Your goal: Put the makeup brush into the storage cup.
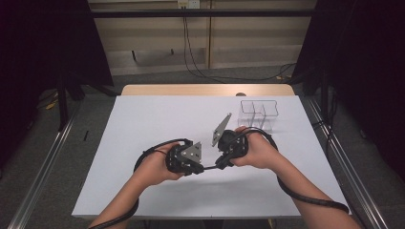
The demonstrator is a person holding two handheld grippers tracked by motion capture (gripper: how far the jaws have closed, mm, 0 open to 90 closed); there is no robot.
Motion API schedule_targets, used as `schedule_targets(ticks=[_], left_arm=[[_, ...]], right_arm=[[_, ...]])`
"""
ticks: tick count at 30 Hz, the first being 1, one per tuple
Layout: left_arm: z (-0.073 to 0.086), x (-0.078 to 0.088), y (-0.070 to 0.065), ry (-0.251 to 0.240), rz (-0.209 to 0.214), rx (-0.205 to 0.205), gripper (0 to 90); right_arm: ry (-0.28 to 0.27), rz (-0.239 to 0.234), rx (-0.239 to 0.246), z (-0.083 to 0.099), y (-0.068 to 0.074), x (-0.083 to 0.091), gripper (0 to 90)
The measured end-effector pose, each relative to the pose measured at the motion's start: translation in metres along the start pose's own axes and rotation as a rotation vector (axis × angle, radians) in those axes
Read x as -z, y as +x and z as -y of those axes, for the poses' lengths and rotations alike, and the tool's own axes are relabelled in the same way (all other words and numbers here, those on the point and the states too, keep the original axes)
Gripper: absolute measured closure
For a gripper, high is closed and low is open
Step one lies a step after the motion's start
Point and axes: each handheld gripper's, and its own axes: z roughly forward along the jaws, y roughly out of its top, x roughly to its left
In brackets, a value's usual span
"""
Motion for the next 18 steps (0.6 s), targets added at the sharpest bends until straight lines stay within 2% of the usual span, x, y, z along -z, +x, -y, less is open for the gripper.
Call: schedule_targets(ticks=[7, 10, 12, 14, 18], left_arm=[[-0.002, 0.003, -0.003, 0.023, 0.003, -0.014, 84.4], [-0.001, 0.003, -0.004, 0.008, -0.005, -0.005, 84.4], [-0.001, 0.003, -0.004, 0.008, 0.004, -0.005, 84.5], [0.000, 0.003, -0.004, 0.009, 0.004, -0.005, 84.4], [0.003, 0.004, -0.004, -0.008, 0.000, 0.016, 84.4]], right_arm=[[-0.037, -0.024, 0.008, 0.002, -0.001, 0.001, 82.1], [-0.063, -0.029, 0.007, 0.004, -0.002, 0.001, 79.6], [-0.081, -0.033, -0.005, 0.005, -0.003, 0.002, 74.1], [-0.108, -0.011, -0.007, 0.007, -0.004, 0.004, 68.5], [-0.181, -0.028, -0.054, 0.013, -0.009, 0.007, 59.4]])
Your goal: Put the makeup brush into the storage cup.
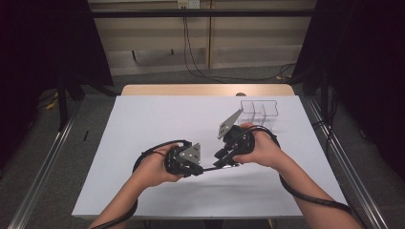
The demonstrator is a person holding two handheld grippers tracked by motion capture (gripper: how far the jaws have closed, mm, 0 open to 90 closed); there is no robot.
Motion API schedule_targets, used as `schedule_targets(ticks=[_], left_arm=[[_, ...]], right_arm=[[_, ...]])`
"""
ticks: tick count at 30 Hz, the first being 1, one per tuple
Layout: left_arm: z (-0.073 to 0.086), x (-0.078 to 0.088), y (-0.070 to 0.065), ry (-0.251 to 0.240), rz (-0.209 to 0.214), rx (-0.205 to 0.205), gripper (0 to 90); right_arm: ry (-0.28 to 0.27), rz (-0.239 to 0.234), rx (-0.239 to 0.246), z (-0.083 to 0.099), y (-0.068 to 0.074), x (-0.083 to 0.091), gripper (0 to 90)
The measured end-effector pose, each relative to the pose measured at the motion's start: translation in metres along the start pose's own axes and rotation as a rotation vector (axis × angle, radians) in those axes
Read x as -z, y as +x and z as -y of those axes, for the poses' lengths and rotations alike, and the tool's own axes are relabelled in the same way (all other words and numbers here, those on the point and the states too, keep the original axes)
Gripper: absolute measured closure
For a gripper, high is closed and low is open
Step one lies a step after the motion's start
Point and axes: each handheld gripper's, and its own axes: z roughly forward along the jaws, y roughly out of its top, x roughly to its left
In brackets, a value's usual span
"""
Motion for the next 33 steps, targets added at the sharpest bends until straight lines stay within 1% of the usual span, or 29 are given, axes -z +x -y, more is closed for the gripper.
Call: schedule_targets(ticks=[1, 2, 3, 5, 6, 8, 9, 11, 13, 14, 15, 16, 18, 19, 20, 23, 24, 25, 27, 29, 31, 32, 33], left_arm=[[0.001, 0.000, 0.000, -0.011, -0.004, 0.006, 84.4], [0.001, 0.001, 0.000, -0.011, -0.002, 0.013, 84.4], [0.001, 0.001, 0.001, -0.022, -0.009, 0.016, 84.4], [0.002, 0.003, 0.001, -0.028, -0.010, 0.023, 84.4], [0.002, 0.003, 0.002, -0.030, -0.014, 0.023, 84.4], [0.003, 0.004, 0.002, -0.032, -0.018, 0.030, 84.4], [0.004, 0.005, 0.003, -0.036, -0.016, 0.036, 84.4], [0.004, 0.005, 0.003, -0.038, -0.016, 0.041, 84.4], [0.005, 0.005, 0.003, -0.040, -0.019, 0.049, 84.4], [0.006, 0.004, 0.004, -0.042, -0.020, 0.053, 84.4], [0.007, 0.004, 0.003, -0.048, -0.023, 0.063, 84.4], [0.007, 0.004, 0.004, -0.044, -0.019, 0.061, 84.4], [0.008, 0.003, 0.004, -0.060, -0.017, 0.074, 84.4], [0.008, 0.003, 0.004, -0.061, -0.017, 0.072, 84.3], [0.008, 0.004, 0.004, -0.054, -0.015, 0.072, 84.4], [0.009, 0.005, 0.004, -0.064, -0.015, 0.083, 84.3], [0.010, 0.005, 0.004, -0.074, -0.018, 0.089, 84.3], [0.011, 0.005, 0.004, -0.075, -0.017, 0.087, 84.3], [0.012, 0.006, 0.004, -0.084, -0.020, 0.096, 84.3], [0.014, 0.007, 0.004, -0.094, -0.013, 0.107, 84.3], [0.015, 0.007, 0.004, -0.110, -0.021, 0.122, 84.3], [0.016, 0.007, 0.004, -0.107, -0.017, 0.117, 84.3], [0.016, 0.007, 0.004, -0.115, -0.023, 0.119, 84.3]], right_arm=[[-0.015, -0.008, -0.018, 0.002, -0.001, 0.000, 56.7], [-0.026, -0.011, -0.038, 0.004, -0.002, 0.000, 51.9], [-0.036, -0.006, -0.043, 0.005, -0.002, 0.000, 49.2], [-0.065, 0.004, -0.030, 0.008, -0.003, 0.000, 46.7], [-0.088, 0.006, -0.031, 0.009, -0.003, 0.001, 43.9], [-0.133, 0.003, -0.045, 0.012, -0.004, 0.002, 37.1], [-0.158, 0.009, -0.041, 0.013, -0.005, 0.003, 34.7], [-0.198, 0.016, -0.055, 0.015, -0.004, 0.003, 26.4], [-0.231, 0.009, -0.050, 0.018, -0.004, 0.003, 24.5], [-0.251, 0.010, -0.048, 0.020, -0.004, 0.002, 22.2], [-0.270, 0.012, -0.053, 0.021, -0.004, 0.001, 20.6], [-0.283, 0.011, -0.062, 0.023, -0.004, 0.001, 19.9], [-0.317, 0.011, -0.068, 0.025, -0.004, 0.000, 18.3], [-0.334, 0.009, -0.063, 0.027, -0.004, -0.001, 17.1], [-0.341, 0.008, -0.064, 0.028, -0.003, -0.001, 16.3], [-0.359, 0.024, -0.058, 0.032, -0.003, -0.003, 15.1], [-0.366, 0.025, -0.058, 0.033, -0.003, -0.002, 14.6], [-0.377, 0.023, -0.065, 0.035, -0.003, -0.002, 13.8], [-0.405, 0.033, -0.064, 0.038, -0.003, -0.002, 13.5], [-0.438, 0.036, -0.072, 0.042, -0.004, -0.001, 13.5], [-0.460, 0.040, -0.075, 0.044, -0.004, -0.001, 13.4], [-0.466, 0.043, -0.077, 0.046, -0.004, -0.001, 13.1], [-0.467, 0.046, -0.075, 0.046, -0.004, -0.001, 12.5]])
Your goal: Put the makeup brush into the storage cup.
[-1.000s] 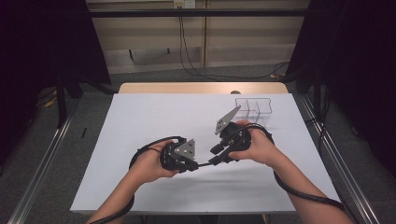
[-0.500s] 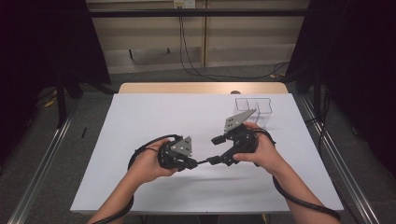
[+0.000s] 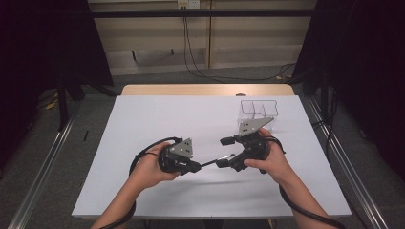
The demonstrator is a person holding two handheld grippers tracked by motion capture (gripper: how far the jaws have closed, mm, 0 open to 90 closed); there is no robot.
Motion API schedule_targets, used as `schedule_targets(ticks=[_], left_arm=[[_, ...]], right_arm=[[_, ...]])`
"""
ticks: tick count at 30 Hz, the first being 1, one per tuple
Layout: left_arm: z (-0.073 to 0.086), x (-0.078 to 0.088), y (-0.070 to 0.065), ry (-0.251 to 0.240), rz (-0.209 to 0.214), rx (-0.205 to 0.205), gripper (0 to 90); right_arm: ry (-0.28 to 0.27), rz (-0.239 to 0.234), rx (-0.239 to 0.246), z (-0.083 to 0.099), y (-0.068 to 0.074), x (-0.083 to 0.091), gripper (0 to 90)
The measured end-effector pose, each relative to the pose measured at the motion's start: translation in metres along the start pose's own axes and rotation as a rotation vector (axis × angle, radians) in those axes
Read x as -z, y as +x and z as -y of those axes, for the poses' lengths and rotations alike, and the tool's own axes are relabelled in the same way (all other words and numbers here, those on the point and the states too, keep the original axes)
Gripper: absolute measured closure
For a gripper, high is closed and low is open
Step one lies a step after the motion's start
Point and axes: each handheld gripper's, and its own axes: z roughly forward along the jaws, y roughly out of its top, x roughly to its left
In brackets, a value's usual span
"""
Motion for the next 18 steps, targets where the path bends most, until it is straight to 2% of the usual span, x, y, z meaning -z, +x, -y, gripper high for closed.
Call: schedule_targets(ticks=[8, 15, 18], left_arm=[[0.006, 0.004, 0.002, -0.055, -0.010, 0.043, 84.3], [0.012, 0.007, 0.002, -0.138, -0.025, 0.090, 84.3], [0.013, 0.007, 0.002, -0.156, -0.033, 0.103, 84.3]], right_arm=[[-0.059, 0.010, -0.012, 0.007, -0.002, 0.001, 11.9], [-0.094, 0.016, -0.023, 0.008, -0.003, 0.002, 11.8], [-0.101, 0.016, -0.020, 0.007, -0.002, 0.001, 11.5]])
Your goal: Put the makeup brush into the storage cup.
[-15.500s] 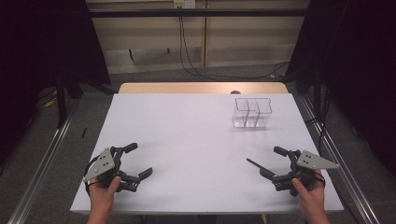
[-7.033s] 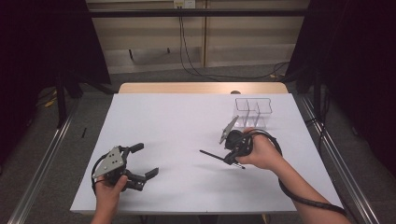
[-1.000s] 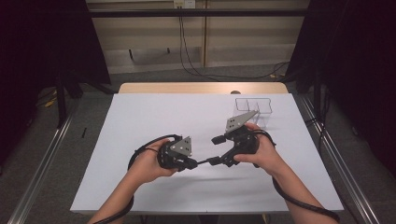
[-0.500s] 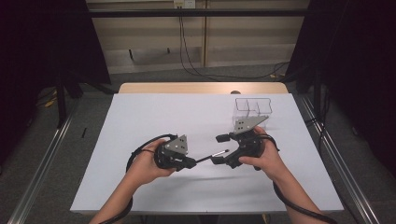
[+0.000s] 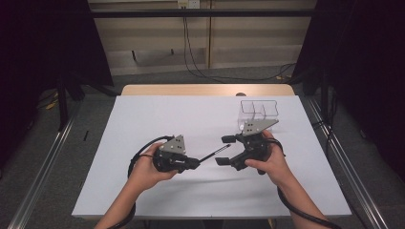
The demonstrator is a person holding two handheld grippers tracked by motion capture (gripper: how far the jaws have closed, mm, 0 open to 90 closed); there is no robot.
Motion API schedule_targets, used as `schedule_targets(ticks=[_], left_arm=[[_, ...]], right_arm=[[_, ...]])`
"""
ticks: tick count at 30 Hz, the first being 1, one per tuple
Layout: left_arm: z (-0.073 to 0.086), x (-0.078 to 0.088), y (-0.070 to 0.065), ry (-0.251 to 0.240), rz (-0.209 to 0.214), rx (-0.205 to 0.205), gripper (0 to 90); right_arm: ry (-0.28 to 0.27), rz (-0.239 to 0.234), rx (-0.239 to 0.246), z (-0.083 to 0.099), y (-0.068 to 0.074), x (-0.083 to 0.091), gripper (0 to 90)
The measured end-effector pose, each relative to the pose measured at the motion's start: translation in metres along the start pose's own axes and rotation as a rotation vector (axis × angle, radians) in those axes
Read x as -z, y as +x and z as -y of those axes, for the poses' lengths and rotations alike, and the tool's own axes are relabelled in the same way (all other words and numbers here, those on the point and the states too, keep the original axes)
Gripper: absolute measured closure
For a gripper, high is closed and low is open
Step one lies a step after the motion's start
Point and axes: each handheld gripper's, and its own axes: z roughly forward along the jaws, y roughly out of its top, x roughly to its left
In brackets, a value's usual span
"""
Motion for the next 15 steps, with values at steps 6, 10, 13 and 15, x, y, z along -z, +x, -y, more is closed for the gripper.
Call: schedule_targets(ticks=[6, 10, 13, 15], left_arm=[[0.0029, 0.0019, 0.0005, -0.039, -0.002, 0.022, 84.3], [0.0054, 0.0031, 0.0008, -0.072, -0.002, 0.045, 84.3], [0.0063, 0.0037, 0.0004, -0.098, -0.010, 0.057, 84.3], [0.0068, 0.0036, 0.0005, -0.120, -0.019, 0.072, 84.3]], right_arm=[[-0.018, 0.002, 0.002, -0.0001, 0.0010, -0.0013, 10.7], [-0.036, 0.003, 0.001, -0.0004, 0.0017, -0.0013, 10.6], [-0.049, 0.001, 0.002, -0.0007, 0.0017, -0.0016, 10.4], [-0.060, 0.004, 0.002, -0.0010, 0.0018, -0.0016, 10.4]])
